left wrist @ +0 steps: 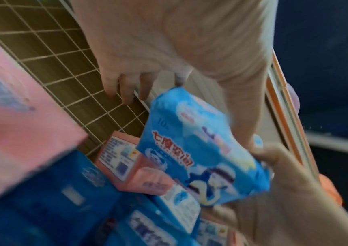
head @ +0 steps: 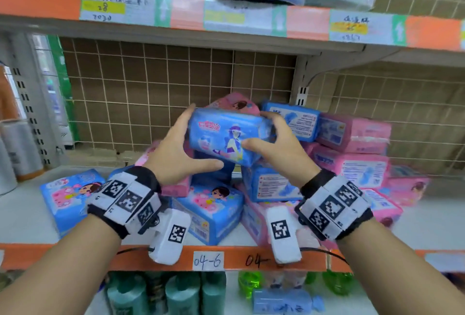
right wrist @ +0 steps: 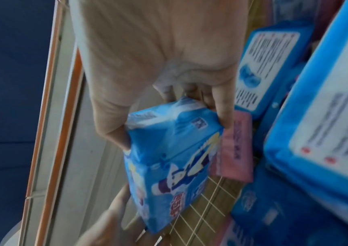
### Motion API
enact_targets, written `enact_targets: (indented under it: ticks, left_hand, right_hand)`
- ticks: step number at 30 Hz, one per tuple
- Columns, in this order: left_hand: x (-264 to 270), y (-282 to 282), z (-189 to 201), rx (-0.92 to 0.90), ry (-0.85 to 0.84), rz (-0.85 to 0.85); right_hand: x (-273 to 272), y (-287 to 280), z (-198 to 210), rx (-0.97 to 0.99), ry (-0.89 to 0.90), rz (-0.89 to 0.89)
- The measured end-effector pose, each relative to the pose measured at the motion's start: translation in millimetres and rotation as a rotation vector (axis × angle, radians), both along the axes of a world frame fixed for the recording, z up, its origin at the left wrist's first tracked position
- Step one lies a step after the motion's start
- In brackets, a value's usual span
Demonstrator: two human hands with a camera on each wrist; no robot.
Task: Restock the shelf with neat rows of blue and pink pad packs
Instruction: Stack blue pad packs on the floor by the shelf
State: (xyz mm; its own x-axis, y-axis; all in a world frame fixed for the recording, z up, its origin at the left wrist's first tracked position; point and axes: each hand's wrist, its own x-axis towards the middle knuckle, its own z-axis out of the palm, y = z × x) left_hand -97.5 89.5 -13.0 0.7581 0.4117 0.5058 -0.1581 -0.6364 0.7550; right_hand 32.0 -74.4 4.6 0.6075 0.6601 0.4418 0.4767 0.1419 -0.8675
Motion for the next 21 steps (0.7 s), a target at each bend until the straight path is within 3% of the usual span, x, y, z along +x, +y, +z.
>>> enact_targets:
  ticks: [4, 7, 12, 16, 21]
  left_hand:
    - [3.3, -26.9, 1.2, -0.108, -0.032, -0.181]
    - [12.5, -46.5, -2.9, -0.138, 0.041, -0.246]
    - [14.4, -64.2, -22.5, -0.500, 0.099, -0.464]
    - [17.0, -70.6, -49.8, -0.746, 0.023, -0.453]
    - [7.1, -72.8, -67.6, -0.700, -0.042, -0.326]
  right_hand:
    - [3.0, -37.0, -15.4, -0.004, -0.107, 0.001]
    - [-0.9, -59.6, -33.8, -0.069, -0.144, -0.023]
    - [-5.4, -83.2, -51.8, 0.035, 0.044, 0.034]
    - [-9.5, -82.7, -64.9, 0.056, 0.146, 0.064]
    - [-19.3, -80.5, -79.3, 0.017, 0.217, 0.127]
